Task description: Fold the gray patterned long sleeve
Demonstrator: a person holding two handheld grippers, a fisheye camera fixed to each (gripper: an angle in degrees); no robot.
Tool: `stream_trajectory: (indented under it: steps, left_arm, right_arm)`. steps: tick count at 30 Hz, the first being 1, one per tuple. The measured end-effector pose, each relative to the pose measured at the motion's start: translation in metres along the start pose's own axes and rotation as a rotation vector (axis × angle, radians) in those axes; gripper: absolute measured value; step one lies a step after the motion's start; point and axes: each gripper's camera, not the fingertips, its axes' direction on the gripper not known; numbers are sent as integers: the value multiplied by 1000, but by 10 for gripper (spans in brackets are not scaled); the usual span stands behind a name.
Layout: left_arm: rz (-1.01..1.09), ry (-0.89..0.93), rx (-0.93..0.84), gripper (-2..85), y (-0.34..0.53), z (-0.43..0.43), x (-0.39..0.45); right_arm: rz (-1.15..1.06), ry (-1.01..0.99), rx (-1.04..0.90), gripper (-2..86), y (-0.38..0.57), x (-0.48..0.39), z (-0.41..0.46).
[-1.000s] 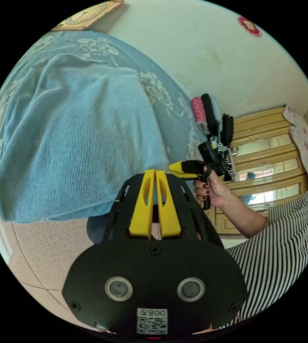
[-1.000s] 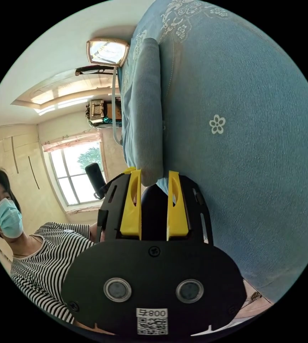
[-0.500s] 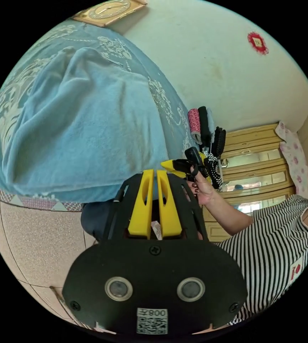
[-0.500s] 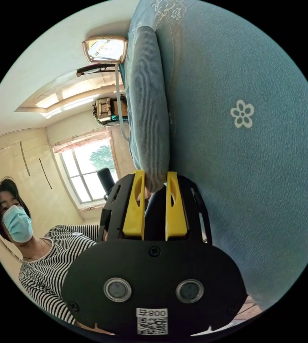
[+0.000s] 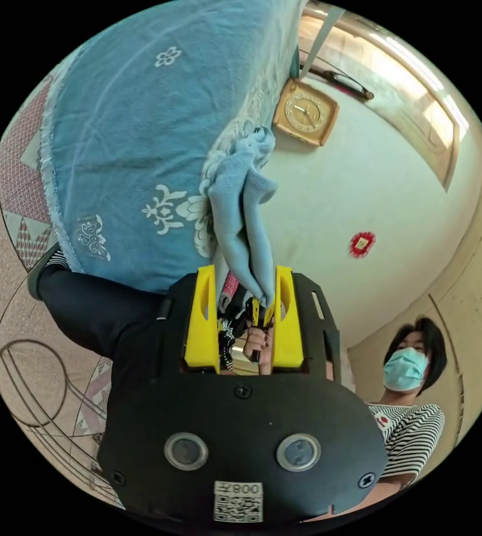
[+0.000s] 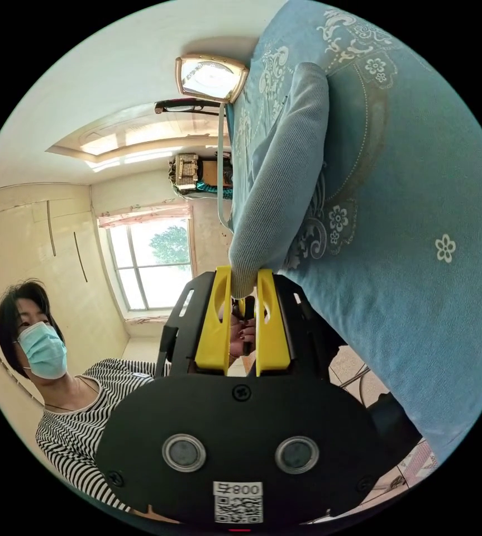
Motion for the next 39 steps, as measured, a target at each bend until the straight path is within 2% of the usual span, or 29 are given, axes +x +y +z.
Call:
stream_trajectory:
  steps: [7,20,31,39]
  left_arm:
    - [11,55,115,152,-24,-29,17]
    - [80,-89,106,69,-64,-41,116]
    - [254,-92,-29,63,-42,-15,265]
    - [381,-64,-144,60,-5,15,379]
  right_arm:
    - [-26,-1,0,74,10,-20,-10]
    - [-3,-5,25,73,61,-24,-54]
    - [-73,-7,108,68,149,-56,-143]
    - [-153,-37,182,64,271,-83,-222]
